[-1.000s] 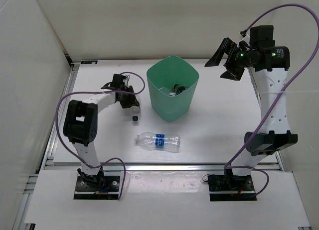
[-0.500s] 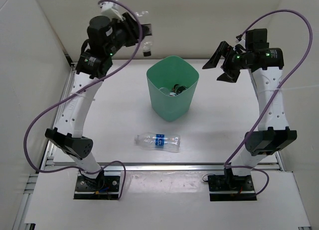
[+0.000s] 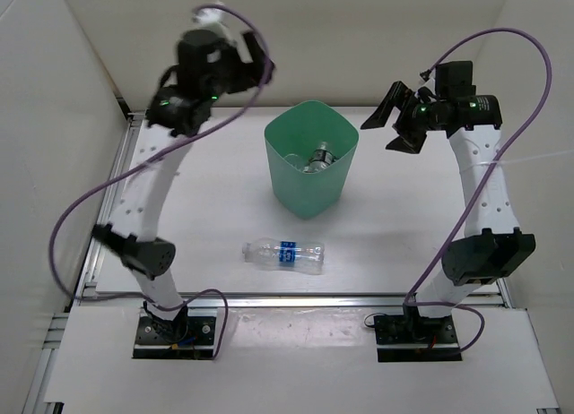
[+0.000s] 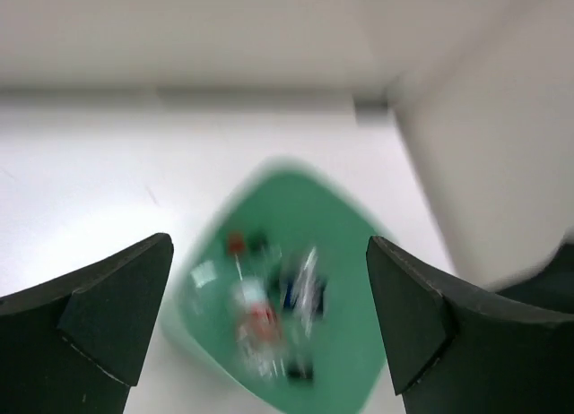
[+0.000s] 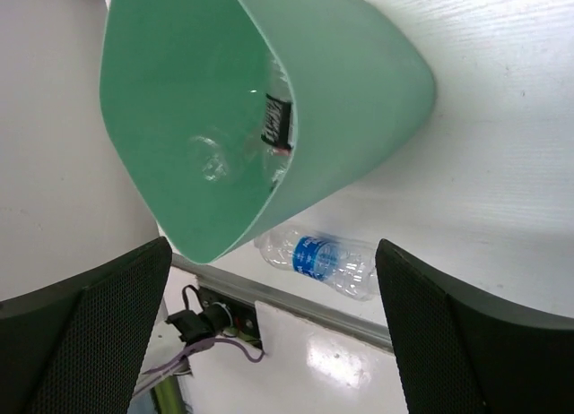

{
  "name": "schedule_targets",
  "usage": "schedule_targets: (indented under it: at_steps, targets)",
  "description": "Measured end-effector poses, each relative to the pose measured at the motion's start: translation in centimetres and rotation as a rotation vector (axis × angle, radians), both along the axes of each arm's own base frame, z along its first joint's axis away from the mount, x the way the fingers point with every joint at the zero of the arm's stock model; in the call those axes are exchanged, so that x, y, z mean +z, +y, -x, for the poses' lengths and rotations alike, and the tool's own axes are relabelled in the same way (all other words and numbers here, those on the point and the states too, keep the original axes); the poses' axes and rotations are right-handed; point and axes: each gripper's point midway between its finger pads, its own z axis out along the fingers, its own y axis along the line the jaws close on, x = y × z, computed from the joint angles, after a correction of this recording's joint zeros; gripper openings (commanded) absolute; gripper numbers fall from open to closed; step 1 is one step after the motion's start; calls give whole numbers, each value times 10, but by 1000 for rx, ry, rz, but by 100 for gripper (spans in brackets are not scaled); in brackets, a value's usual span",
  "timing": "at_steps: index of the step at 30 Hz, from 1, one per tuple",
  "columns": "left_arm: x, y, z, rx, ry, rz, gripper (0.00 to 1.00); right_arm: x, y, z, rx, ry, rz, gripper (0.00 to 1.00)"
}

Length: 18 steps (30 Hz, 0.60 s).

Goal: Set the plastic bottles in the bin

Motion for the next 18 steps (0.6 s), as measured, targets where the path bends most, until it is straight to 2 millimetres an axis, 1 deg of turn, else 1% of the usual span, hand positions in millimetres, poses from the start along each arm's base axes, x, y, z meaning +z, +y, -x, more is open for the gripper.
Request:
schedule_targets:
  at_steps: [1, 2, 3, 4, 5, 6, 7, 8, 9, 10, 11, 12, 14, 15, 17, 18]
  targets:
    - [33, 20, -2, 67, -84, 23, 100, 3, 3, 0, 12, -17, 0, 96]
    - [65, 47, 5, 148, -157, 42, 100, 8, 6, 0, 29, -39, 4, 92]
    - [91, 79, 17, 240, -218, 55, 100, 15, 12, 1, 54, -67, 10, 92]
    - [112, 110, 33, 329, -273, 67, 100, 26, 21, 2, 91, -109, 14, 92]
    - [124, 137, 52, 408, -304, 67, 100, 39, 32, 3, 130, -161, 15, 92]
    - [127, 159, 69, 469, -320, 61, 100, 56, 49, 6, 191, -238, 23, 92]
    - [125, 179, 87, 529, -326, 50, 100, 71, 67, 12, 254, -313, 28, 92]
    - [119, 195, 103, 575, -322, 39, 100, 85, 90, 24, 335, -388, 27, 92]
    - [106, 207, 115, 617, -302, 21, 100, 96, 113, 38, 413, -449, 28, 92]
    - [89, 218, 126, 654, -270, 0, 100, 103, 137, 54, 494, -506, 29, 92]
    - [69, 225, 131, 684, -226, -25, 100, 105, 161, 74, 584, -547, 31, 94]
    - [43, 231, 135, 717, -160, -60, 100, 102, 182, 93, 662, -567, 33, 99]
    - [-6, 240, 139, 786, -20, -136, 100, 82, 223, 132, 832, -577, 57, 99]
    - [-27, 243, 139, 810, 42, -173, 100, 69, 242, 148, 908, -576, 74, 99]
    - [-69, 247, 140, 841, 157, -254, 100, 39, 277, 173, 1031, -561, 107, 99]
    - [-88, 249, 143, 849, 211, -291, 100, 17, 294, 183, 1088, -540, 130, 99]
